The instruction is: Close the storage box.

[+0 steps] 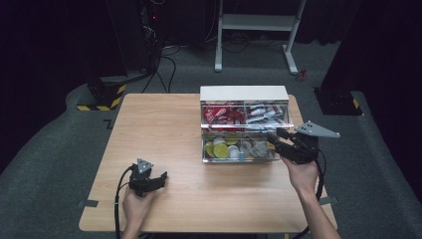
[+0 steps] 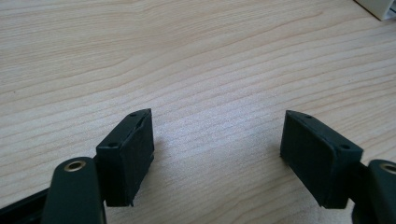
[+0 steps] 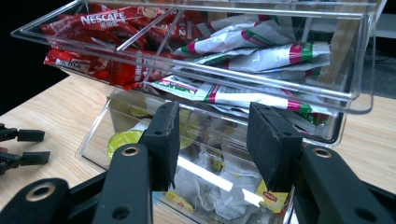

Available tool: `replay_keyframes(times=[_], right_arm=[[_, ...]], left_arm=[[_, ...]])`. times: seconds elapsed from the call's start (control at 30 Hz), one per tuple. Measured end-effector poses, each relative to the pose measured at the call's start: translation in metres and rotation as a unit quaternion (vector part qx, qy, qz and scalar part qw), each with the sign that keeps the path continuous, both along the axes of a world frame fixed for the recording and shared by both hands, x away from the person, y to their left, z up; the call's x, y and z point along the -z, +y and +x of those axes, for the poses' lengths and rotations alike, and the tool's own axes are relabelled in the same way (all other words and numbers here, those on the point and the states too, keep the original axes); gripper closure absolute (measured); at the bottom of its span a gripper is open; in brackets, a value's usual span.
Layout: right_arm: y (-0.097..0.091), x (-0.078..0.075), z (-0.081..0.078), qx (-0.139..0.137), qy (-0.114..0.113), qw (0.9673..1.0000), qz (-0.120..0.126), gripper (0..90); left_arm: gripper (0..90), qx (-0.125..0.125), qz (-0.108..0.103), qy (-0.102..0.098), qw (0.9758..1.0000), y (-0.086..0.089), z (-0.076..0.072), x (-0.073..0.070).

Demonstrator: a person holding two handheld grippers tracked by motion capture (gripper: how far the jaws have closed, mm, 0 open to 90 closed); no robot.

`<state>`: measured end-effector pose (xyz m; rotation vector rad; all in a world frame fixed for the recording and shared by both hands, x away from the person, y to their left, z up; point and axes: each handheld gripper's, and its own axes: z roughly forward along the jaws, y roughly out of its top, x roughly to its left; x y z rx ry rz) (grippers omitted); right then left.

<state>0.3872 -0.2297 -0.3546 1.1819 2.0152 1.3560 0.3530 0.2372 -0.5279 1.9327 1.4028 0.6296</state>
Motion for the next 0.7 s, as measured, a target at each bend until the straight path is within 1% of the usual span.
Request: replay_keyframes(times=[0.17, 0.27, 0.47, 0.63, 0.7], right_arm=[[-0.001, -0.003, 0.001, 0.003, 0.001, 1.0, -0.003, 54.1], [-0.003, -0.005, 0.004, 0.005, 0.004, 1.0, 0.001, 54.1], [-0.002, -0.008, 0.009, 0.006, 0.01, 0.9999, -0.01, 54.3], [-0.001, -0.009, 0.012, 0.007, 0.013, 0.9998, -0.011, 54.5], [0.0, -0.011, 0.012, 0.006, 0.01, 0.9998, -0.013, 54.5]], left_arm=[[26.1, 0.0, 0.0, 0.0, 1.0, 0.0, 0.0, 0.0], [26.1, 0.0, 0.0, 0.0, 1.0, 0.0, 0.0, 0.0], [26.1, 0.0, 0.0, 0.001, 1.0, 0.0, 0.0, 0.0], [26.1, 0.0, 0.0, 0.0, 1.0, 0.0, 0.0, 0.0], [26.1, 0.0, 0.0, 0.001, 1.0, 0.0, 0.0, 0.0]])
